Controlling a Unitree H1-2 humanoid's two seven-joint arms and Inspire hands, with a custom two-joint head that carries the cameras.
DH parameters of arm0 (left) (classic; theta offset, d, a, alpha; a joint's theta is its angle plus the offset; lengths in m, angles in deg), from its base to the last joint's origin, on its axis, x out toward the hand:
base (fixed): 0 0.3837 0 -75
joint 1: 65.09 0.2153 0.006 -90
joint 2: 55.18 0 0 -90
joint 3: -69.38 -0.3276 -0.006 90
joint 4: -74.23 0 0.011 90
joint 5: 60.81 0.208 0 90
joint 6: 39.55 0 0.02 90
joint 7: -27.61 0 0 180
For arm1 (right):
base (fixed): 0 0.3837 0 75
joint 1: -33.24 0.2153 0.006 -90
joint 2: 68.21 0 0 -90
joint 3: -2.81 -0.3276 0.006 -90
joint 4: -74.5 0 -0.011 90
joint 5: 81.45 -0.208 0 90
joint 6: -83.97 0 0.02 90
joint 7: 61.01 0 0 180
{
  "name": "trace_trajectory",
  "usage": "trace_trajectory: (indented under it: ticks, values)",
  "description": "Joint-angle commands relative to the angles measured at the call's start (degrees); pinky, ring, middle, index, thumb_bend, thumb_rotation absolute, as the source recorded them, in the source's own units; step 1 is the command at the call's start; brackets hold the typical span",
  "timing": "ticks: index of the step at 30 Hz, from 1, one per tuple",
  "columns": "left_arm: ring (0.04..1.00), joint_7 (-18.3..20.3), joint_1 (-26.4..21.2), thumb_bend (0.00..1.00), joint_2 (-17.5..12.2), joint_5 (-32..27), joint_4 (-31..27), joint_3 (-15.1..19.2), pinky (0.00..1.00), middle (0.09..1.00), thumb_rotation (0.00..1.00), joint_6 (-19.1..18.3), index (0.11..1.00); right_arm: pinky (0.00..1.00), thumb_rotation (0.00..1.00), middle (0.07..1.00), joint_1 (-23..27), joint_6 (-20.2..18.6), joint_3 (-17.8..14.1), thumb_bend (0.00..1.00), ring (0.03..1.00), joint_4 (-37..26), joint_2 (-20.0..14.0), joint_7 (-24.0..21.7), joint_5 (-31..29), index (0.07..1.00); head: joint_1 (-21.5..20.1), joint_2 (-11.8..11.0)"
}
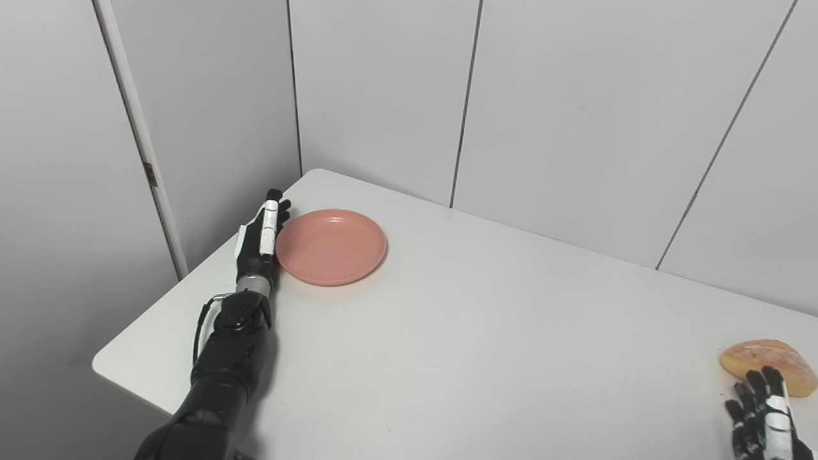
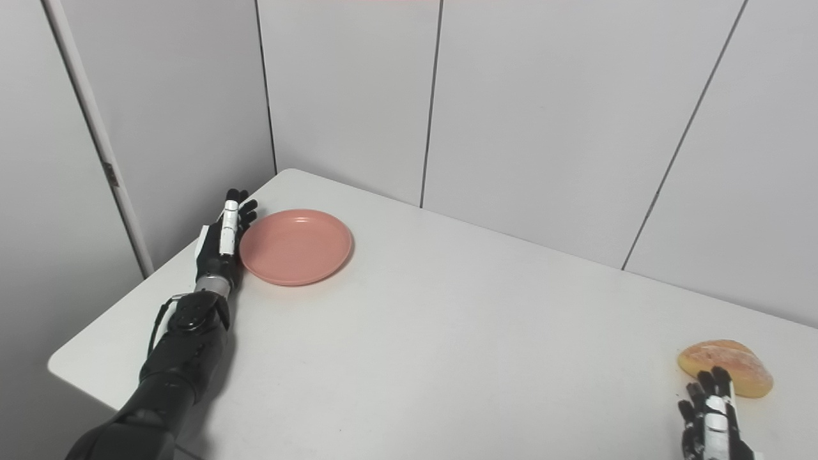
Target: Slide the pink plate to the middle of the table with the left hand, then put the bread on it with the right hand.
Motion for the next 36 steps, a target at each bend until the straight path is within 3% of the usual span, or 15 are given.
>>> trace_trajectory:
  ticks: [1, 4, 20, 27, 36]
  values:
    - [0.918, 1.1, -2.8, 0.8, 1.1, 0.7, 0.1, -1.1, 0.95, 0.895, 1.0, 0.9, 0.871, 1.0, 0.88, 0.984, 0.6, -0.1, 0.1, 0.57, 0.995, -1.7, 0.4, 0.1, -0.1, 0.994, -0.1, 0.1]
    - [0.906, 1.0, -3.0, 0.83, 1.5, 0.6, 0.1, -1.4, 0.94, 0.881, 1.0, 1.0, 0.868, 1.0, 0.87, 0.989, 0.6, -0.3, 0.1, 0.59, 1.0, -1.8, 0.5, 0.1, -0.2, 0.998, -0.2, 0.3]
    - [0.883, 3.9, -2.5, 0.77, 4.3, -0.9, -3.8, -2.4, 0.92, 0.855, 1.0, -1.3, 0.856, 1.0, 0.87, 1.0, 0.5, -1.8, 0.5, 0.53, 1.0, -3.6, 0.7, 0.5, -0.3, 1.0, -1.0, 0.8]
    - [0.916, 5.4, -2.4, 0.79, 5.4, -0.6, -5.2, -3.5, 0.94, 0.886, 1.0, -2.6, 0.879, 1.0, 0.88, 1.0, 0.5, -2.5, 0.5, 0.51, 1.0, -3.9, 0.9, 1.0, 0.0, 1.0, -1.4, 1.0]
    - [0.901, 5.1, -2.0, 0.77, 7.7, 0.8, -6.2, -4.8, 0.94, 0.869, 1.0, -3.3, 0.875, 1.0, 0.88, 1.0, 1.0, -2.2, 0.2, 0.5, 1.0, -3.2, 0.6, 0.8, -0.3, 1.0, -1.5, 1.5]
